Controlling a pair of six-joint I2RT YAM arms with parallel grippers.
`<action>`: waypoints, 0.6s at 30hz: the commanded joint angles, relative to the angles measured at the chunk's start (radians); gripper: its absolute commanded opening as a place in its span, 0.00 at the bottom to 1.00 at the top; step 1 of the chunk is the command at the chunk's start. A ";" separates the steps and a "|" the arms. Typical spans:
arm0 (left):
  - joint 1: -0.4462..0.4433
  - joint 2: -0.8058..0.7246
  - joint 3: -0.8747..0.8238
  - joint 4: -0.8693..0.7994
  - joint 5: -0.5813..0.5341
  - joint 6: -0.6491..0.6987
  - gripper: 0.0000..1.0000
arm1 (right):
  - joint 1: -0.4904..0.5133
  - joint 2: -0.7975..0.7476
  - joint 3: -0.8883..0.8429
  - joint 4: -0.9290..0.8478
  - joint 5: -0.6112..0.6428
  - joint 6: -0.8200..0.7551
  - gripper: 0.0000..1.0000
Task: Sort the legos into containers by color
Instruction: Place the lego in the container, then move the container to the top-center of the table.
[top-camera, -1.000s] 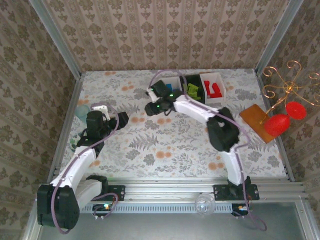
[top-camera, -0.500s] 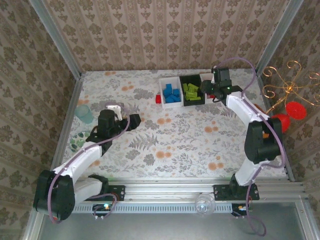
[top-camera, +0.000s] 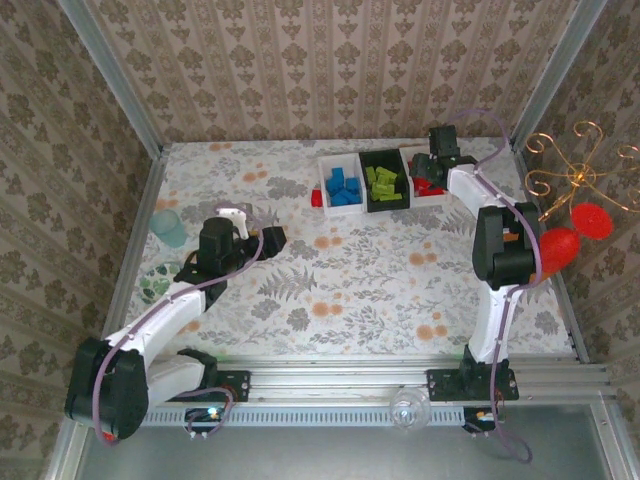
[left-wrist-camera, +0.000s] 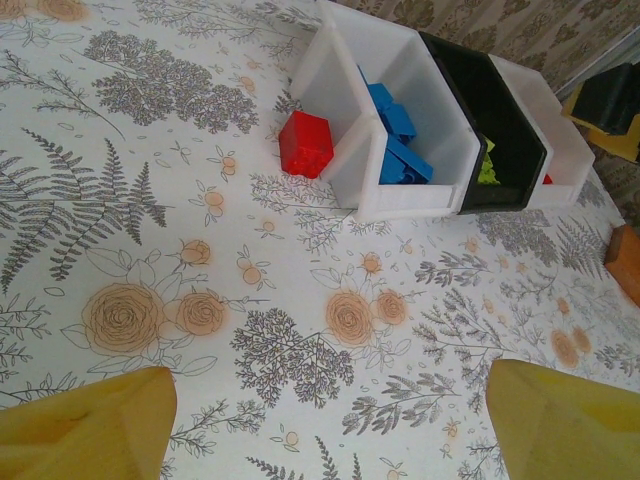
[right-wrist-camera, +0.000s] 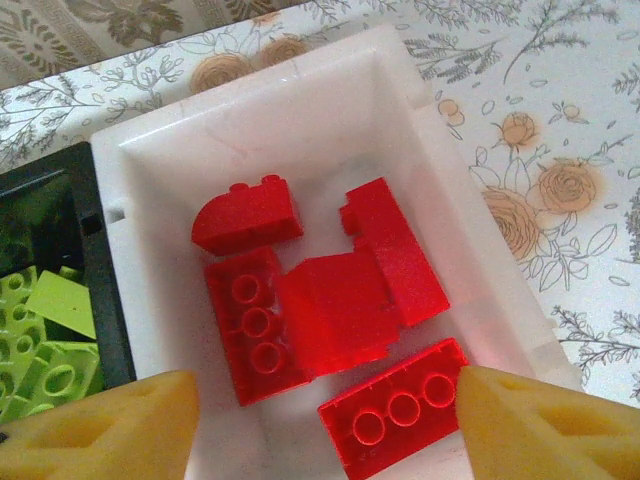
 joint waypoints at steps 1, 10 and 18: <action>-0.006 0.004 0.030 -0.022 -0.027 0.031 0.83 | 0.034 -0.095 -0.001 -0.018 0.021 -0.030 0.73; 0.072 -0.021 -0.016 -0.054 -0.045 0.042 0.85 | 0.424 -0.231 -0.167 0.105 -0.145 -0.088 0.77; 0.098 -0.065 -0.038 -0.066 -0.043 0.037 0.85 | 0.589 0.054 0.128 0.046 -0.182 -0.038 0.71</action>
